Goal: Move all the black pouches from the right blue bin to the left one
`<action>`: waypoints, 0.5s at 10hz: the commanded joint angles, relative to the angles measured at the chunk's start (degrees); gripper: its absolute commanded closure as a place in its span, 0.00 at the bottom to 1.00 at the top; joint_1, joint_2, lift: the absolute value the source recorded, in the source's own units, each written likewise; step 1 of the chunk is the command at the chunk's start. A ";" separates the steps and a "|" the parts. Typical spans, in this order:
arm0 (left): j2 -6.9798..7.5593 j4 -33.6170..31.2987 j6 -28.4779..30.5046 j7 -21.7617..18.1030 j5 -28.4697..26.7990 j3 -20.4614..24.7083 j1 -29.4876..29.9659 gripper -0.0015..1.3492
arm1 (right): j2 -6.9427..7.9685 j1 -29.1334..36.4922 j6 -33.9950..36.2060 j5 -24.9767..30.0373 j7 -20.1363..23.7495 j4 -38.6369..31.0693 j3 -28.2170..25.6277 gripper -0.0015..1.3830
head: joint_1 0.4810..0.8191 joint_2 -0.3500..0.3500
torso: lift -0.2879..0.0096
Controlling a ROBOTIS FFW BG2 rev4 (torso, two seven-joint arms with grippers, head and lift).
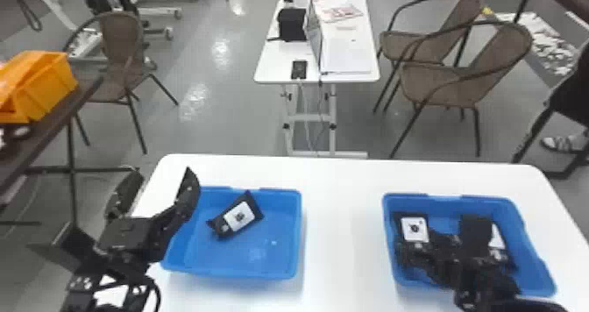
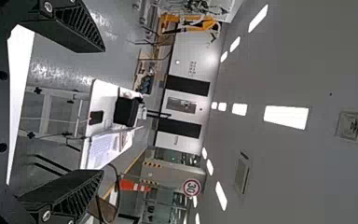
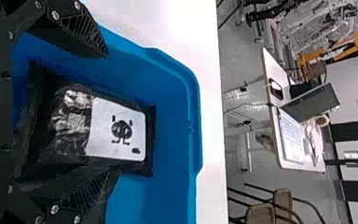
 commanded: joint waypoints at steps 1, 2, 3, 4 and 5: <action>-0.15 0.00 0.26 -0.01 0.10 -0.16 -0.08 0.08 | -0.19 -1.18 1.31 -0.01 0.22 0.53 1.01 0.14 | 0.63 0.65 | 0.97; -0.15 0.00 0.26 -0.01 0.37 -0.07 0.01 0.08 | 0.16 -0.74 4.12 0.43 0.04 -0.87 0.74 0.26 | 0.63 0.65 | 0.97; -0.15 0.00 0.08 0.17 0.72 -0.07 0.01 0.08 | -0.02 -0.83 6.58 0.69 -0.31 -1.05 0.74 0.38 | 0.63 0.65 | 0.97; -0.15 0.00 -0.18 0.17 0.72 -0.07 0.01 0.08 | -0.19 -1.00 8.25 2.18 -0.66 -1.49 0.83 0.40 | 0.63 0.66 | 0.97; -0.15 0.09 -0.09 0.17 0.81 -0.07 0.01 0.08 | -0.19 -1.18 9.04 0.87 -0.75 -0.87 0.65 0.73 | 0.63 0.65 | 0.97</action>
